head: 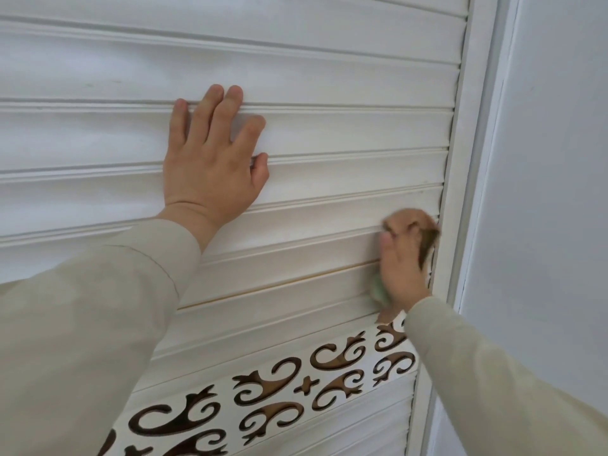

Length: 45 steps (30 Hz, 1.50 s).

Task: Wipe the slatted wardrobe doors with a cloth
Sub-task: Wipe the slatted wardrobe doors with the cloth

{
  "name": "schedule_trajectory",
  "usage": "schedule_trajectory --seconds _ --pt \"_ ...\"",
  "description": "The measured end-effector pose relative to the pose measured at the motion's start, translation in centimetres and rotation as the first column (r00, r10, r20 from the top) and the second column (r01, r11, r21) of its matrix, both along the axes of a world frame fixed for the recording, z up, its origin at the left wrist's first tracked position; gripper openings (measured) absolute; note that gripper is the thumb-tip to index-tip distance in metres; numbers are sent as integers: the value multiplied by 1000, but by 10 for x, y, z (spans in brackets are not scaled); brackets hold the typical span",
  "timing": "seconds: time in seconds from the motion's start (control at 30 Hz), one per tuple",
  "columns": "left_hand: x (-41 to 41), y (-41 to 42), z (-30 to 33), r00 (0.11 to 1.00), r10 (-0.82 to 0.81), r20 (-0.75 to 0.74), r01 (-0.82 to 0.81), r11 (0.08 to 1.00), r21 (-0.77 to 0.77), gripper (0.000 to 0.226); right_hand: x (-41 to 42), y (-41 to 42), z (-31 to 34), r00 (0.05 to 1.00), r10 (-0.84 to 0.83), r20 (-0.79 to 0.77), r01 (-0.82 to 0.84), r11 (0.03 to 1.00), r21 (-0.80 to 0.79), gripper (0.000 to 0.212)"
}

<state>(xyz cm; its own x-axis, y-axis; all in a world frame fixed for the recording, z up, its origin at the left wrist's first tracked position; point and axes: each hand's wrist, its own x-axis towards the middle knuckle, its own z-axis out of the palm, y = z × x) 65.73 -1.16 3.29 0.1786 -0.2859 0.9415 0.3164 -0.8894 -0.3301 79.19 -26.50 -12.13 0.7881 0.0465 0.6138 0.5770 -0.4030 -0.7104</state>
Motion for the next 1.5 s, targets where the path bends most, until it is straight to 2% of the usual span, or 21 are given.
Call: schedule_trajectory --seconds 0.07,0.13,0.23,0.33,0.47,0.57,0.63,0.77,0.97,1.03,1.1,1.2,1.3,1.37,1.43,1.5 --pt "1 0 0 1000 -2 -2 2 1000 6 41 15 -14 15 997 -40 -63 49 987 150 52" --pt "2 2 0 1000 2 -2 -2 1000 6 41 19 -19 25 998 -65 -11 66 975 213 49" --pt "2 2 -1 1000 8 5 -8 1000 8 41 15 -25 24 975 -61 214 45 996 76 44" --pt "1 1 -1 1000 7 3 -7 1000 7 41 18 -23 19 883 -66 465 108 992 -64 35" --pt "1 1 0 1000 9 14 -9 1000 14 40 17 -9 41 781 -69 621 146 987 -74 26" --pt "2 2 0 1000 9 23 -9 1000 20 40 25 -4 58 744 -104 660 198 978 -68 28" --pt "2 2 0 1000 9 25 -10 1000 24 40 34 3 66 761 -168 627 271 960 -72 34" --pt "2 2 0 1000 13 27 -13 1000 21 40 51 6 70 855 -360 373 387 922 4 54" --pt "5 3 0 1000 12 27 -13 1000 22 40 41 24 48 896 -411 170 384 908 171 73" --pt "4 2 -1 1000 18 25 -18 1000 17 40 25 43 25 892 -415 177 397 908 132 72" --pt "4 1 -1 1000 11 21 -11 1000 13 40 12 57 5 895 -377 239 388 922 4 70" --pt "4 1 0 1000 4 16 -4 1000 7 39 8 65 11 893 -316 322 367 923 -112 74" --pt "4 2 -1 1000 5 25 -5 1000 10 39 29 51 39 852 -361 379 410 910 -55 73" --pt "3 1 -1 1000 3 18 -3 1000 14 40 44 31 54 857 -428 286 433 900 48 75" --pt "2 0 0 1000 1 13 -1 1000 16 40 49 15 58 887 -423 186 405 905 131 72" --pt "2 1 0 1000 2 -3 -2 1000 7 40 42 11 52 892 -408 192 377 909 179 63"
